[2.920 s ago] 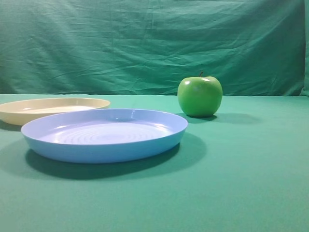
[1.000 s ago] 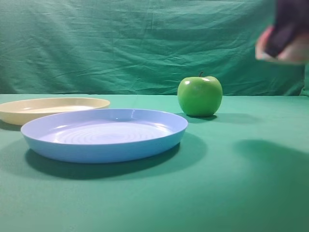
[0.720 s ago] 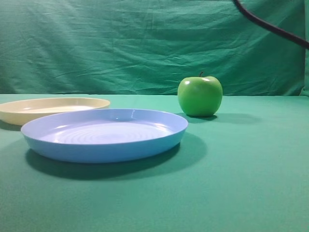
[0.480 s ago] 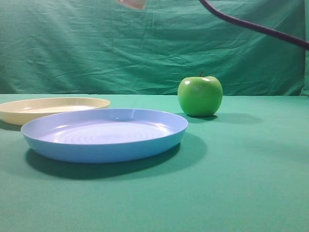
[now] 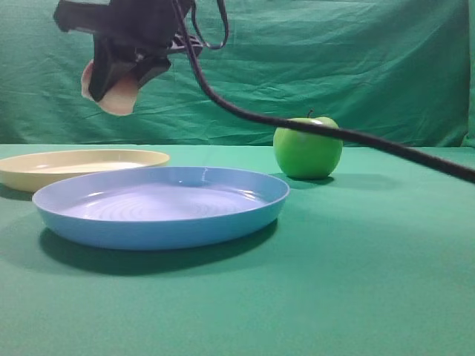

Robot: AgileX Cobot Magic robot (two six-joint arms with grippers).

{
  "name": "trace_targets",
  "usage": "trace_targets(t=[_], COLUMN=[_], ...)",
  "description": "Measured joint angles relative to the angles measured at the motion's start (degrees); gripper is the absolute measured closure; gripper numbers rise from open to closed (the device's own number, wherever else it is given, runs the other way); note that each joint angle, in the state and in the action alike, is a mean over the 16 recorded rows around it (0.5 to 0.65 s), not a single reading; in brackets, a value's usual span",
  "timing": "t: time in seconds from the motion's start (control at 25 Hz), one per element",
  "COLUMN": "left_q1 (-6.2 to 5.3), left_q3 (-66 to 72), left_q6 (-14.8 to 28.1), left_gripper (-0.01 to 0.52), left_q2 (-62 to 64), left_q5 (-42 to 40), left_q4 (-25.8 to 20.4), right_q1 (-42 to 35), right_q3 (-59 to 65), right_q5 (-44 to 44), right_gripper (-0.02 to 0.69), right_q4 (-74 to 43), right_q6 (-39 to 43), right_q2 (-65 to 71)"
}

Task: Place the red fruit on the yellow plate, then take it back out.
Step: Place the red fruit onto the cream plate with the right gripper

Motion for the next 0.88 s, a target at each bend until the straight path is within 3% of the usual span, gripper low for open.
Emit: trace_targets(t=[0.28,0.44,0.56,0.88], left_q1=[0.00,0.00,0.00,0.00], left_q3=[0.0,0.0,0.0,0.0], left_q6=[0.0,0.0,0.0,0.0], left_gripper=[0.514,0.514,0.514,0.514], left_q2=[0.0,0.0,0.0,0.0], left_q5=[0.0,0.0,0.0,0.0], left_q4=[0.0,0.0,0.0,0.0], right_q1=[0.0,-0.2,-0.6,-2.6], right_q3=[-0.1,-0.1,-0.1,-0.1], right_q5=[0.1,2.6,6.2,19.8], right_gripper=[0.108,0.072,0.129,0.438], right_q4=[0.8,0.8,0.7,-0.7], right_q6=[-0.6,-0.7,-0.7,2.8], right_q2=[0.2,-2.2,-5.2,-16.2])
